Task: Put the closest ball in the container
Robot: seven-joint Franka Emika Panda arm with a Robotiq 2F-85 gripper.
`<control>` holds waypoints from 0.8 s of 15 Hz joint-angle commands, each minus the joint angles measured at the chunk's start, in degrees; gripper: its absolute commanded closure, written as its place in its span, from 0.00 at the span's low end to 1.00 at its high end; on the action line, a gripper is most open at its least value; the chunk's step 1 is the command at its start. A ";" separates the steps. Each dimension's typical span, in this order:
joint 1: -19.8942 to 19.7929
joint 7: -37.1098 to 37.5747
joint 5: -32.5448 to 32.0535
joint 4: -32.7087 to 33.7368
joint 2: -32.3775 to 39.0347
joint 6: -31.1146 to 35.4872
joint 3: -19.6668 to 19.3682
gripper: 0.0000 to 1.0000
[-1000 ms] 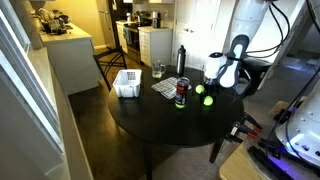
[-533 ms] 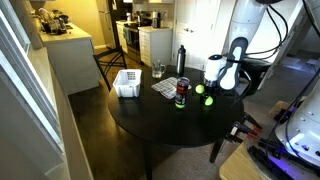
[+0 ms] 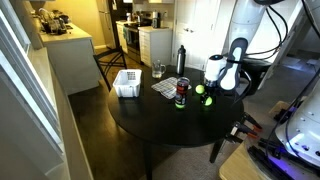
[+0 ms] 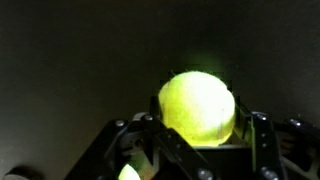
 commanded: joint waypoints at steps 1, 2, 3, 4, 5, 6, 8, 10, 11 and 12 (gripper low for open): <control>4.09 0.70 -1.02 -1.84 -0.98 3.31 -4.57 0.58; 5.89 0.88 -0.99 -2.23 -1.69 3.64 -6.35 0.58; 7.34 0.89 -0.86 -2.54 -2.17 4.15 -7.86 0.58; 8.88 0.89 -0.67 -2.94 -2.86 4.55 -9.53 0.58; 9.97 0.83 -0.49 -3.24 -3.52 4.57 -10.76 0.58; 11.08 0.89 -0.27 -3.44 -4.23 4.31 -12.07 0.58; 13.00 1.09 0.12 -3.74 -5.59 3.08 -14.27 0.58; 15.17 1.56 0.56 -3.93 -6.65 1.79 -16.77 0.58; 16.33 1.83 0.72 -4.16 -7.16 1.53 -18.10 0.58; 17.37 2.08 0.82 -4.38 -7.80 1.08 -19.28 0.58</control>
